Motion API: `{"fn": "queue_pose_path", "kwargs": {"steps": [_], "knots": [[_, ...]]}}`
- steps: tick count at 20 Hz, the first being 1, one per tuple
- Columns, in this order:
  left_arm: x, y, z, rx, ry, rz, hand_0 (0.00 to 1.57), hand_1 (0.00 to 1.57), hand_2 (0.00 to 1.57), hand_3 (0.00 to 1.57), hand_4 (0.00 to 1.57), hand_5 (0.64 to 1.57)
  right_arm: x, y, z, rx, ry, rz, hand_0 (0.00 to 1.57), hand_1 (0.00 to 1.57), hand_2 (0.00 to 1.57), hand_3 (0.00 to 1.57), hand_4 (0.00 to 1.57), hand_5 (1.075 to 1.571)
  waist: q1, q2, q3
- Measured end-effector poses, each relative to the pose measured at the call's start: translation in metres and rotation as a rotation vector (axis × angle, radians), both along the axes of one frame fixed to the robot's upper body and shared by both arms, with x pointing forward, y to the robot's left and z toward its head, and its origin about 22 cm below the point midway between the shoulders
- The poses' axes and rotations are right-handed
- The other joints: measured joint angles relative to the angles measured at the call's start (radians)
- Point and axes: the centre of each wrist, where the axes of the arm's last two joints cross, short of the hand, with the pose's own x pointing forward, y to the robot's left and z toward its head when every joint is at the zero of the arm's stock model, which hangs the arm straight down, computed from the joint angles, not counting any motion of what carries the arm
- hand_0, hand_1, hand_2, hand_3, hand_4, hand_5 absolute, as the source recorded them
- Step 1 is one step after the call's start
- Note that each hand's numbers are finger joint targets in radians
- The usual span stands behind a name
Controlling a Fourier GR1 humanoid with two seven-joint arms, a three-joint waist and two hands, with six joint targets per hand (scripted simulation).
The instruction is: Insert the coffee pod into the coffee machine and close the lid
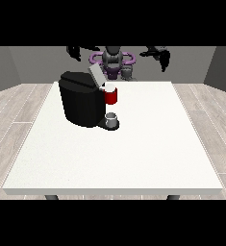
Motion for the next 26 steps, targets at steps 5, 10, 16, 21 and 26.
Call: {"fn": "queue_pose_path", "kwargs": {"steps": [5, 10, 16, 21, 26], "knots": [[-0.006, 0.0, 0.015, -0.015, -0.034, 0.012, 0.0, 0.0, 0.0, 0.0, 0.0, 1.571, 0.017, -0.007, 0.006, 0.018, -0.005, -0.015, 0.0, 0.0, 0.0, 0.0, 0.0, 1.571, 0.018, 0.057, 0.0001], [-0.019, 0.002, 0.021, -0.012, -0.055, 0.032, 0.0, 0.0, 0.0, 0.0, 0.0, 1.571, 0.027, -0.008, -0.001, 0.026, -0.006, 0.003, 0.0, 0.0, 0.0, 0.0, 0.0, 1.571, 0.008, 0.101, 0.0002], [-0.027, 0.017, 0.032, 0.006, -0.071, 0.055, 0.0, 0.0, 0.0, 0.0, 0.0, 1.571, 0.042, 0.009, 0.007, 0.01, -0.016, 0.035, 0.0, 0.0, 0.0, 0.0, 0.0, 1.571, -0.016, 0.14, 0.0], [-0.03, 0.022, 0.043, 0.006, -0.11, 0.06, 0.0, 0.0, 0.0, 0.0, 0.0, 1.571, 0.055, 0.014, 0.016, -0.025, -0.05, 0.047, 0.0, 0.0, 0.0, 0.0, 0.0, 1.571, -0.007, 0.171, -0.0018], [-0.035, 0.031, 0.044, -0.001, -0.129, 0.092, 0.0, 0.0, 0.0, 0.0, 0.12, 1.571, 0.063, 0.02, 0.025, -0.026, -0.061, 0.072, 0.0, 0.0, 0.0, 0.0, 0.0, 1.571, -0.022, 0.187, -0.0025]]}}
